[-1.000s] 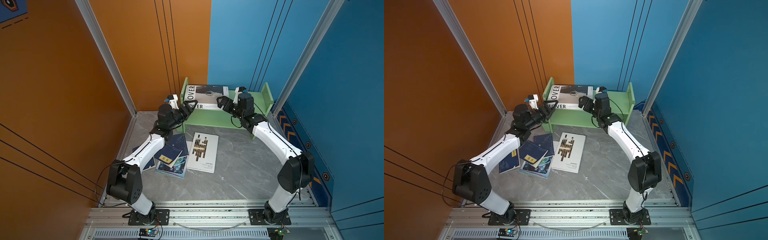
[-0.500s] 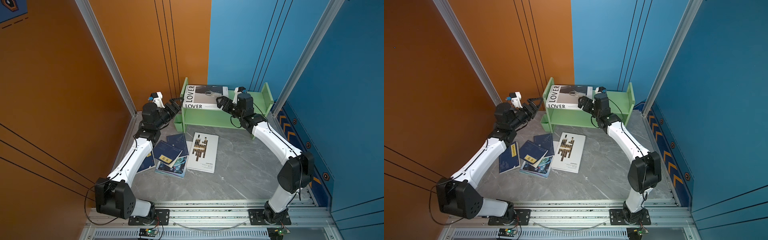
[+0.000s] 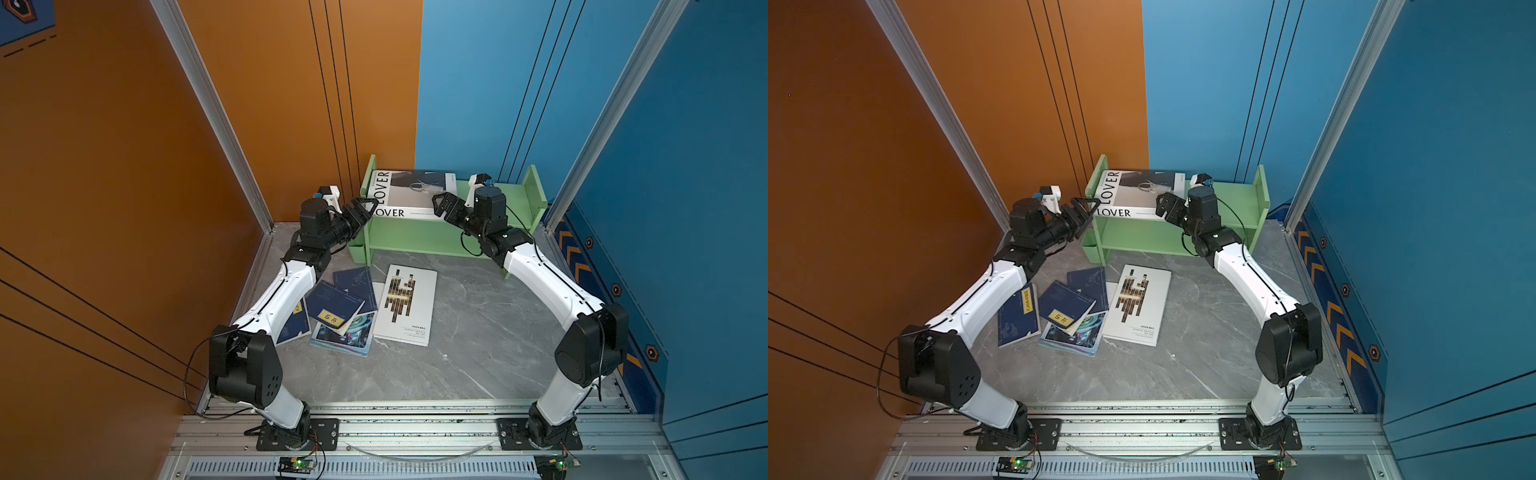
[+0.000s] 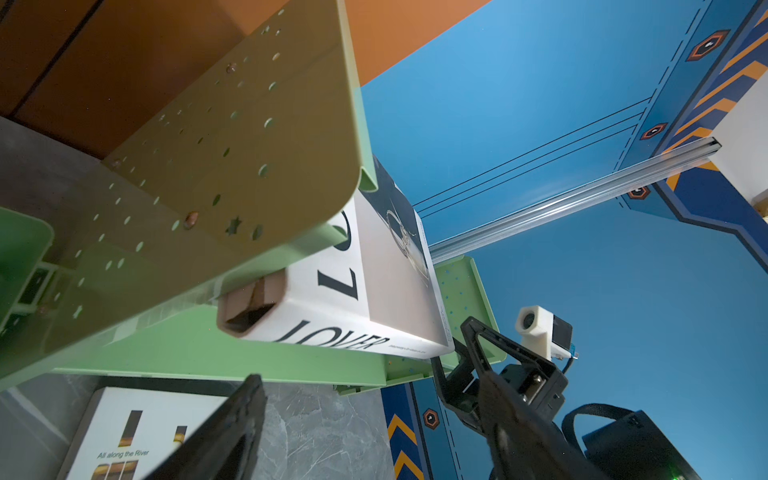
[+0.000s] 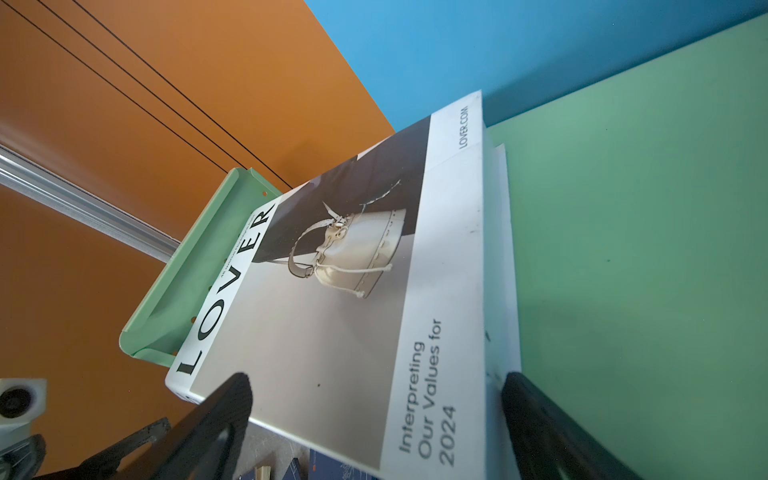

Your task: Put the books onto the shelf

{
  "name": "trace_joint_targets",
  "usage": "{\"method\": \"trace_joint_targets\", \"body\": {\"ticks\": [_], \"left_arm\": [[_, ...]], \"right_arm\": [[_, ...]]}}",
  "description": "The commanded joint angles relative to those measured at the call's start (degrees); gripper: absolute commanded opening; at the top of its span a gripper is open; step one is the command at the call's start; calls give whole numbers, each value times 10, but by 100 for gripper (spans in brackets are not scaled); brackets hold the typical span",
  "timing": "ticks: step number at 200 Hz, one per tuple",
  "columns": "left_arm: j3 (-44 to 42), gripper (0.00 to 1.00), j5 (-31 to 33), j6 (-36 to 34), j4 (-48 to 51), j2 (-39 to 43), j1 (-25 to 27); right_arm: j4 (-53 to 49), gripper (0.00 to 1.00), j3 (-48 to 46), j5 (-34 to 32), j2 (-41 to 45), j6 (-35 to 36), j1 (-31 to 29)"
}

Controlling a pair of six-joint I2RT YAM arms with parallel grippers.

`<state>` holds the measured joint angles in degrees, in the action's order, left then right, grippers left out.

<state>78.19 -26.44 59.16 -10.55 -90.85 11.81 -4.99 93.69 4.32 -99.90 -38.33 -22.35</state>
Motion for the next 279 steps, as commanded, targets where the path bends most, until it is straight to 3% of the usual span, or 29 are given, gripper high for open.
{"method": "trace_joint_targets", "body": {"ticks": [1,106,195,279], "left_arm": [[26,82,-25,12,-26,-15,5],[57,82,-21,28,-50,-65,4],[43,82,-17,30,-61,-45,2],[12,83,-19,19,-59,-2,1]], "right_arm": [[-1,96,18,4,3,4,-5],[3,96,28,18,-2,7,-5],[-5,96,33,15,-6,4,-5],[-56,100,34,-65,18,41,7]]}}
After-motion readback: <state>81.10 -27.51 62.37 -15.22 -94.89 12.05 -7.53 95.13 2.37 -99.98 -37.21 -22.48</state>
